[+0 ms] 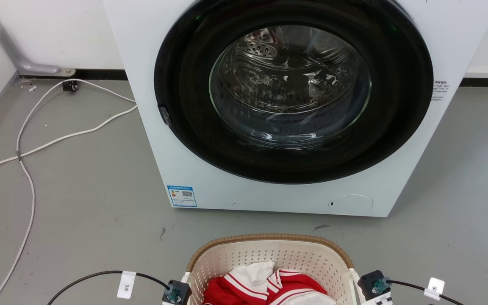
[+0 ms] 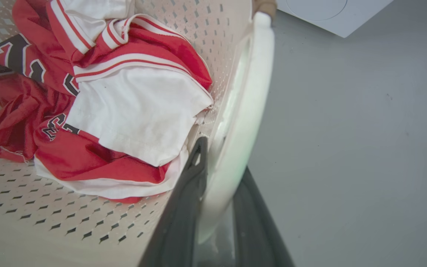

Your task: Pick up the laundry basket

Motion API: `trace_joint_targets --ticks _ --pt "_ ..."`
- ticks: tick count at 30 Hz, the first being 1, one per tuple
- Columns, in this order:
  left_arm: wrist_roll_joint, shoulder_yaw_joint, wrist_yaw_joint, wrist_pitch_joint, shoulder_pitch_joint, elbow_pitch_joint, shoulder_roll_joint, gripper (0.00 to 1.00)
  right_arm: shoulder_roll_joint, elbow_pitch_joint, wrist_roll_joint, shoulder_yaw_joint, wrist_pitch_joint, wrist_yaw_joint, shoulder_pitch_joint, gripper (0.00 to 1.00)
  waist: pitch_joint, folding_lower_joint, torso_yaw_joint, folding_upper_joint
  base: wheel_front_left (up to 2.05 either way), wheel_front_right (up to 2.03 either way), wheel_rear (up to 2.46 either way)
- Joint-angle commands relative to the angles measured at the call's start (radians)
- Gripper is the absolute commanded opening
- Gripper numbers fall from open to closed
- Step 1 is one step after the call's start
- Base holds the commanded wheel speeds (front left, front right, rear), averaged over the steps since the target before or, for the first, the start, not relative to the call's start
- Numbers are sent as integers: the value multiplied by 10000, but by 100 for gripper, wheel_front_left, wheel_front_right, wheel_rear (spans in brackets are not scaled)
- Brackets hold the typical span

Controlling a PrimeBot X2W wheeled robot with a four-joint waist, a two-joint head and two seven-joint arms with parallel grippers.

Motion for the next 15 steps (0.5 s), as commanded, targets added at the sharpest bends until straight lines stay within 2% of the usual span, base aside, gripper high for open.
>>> trace_joint_targets --ticks 1,15 --pt "1 -112 -145 -73 -136 -70 -86 0 29 -48 47 63 -48 -8 44 0 12 0 0 0 0 0 0" --pt "-325 -435 -146 -151 -183 -16 -71 0 30 -47 85 106 -15 -8 20 0 15 0 -24 0 0 0 0"
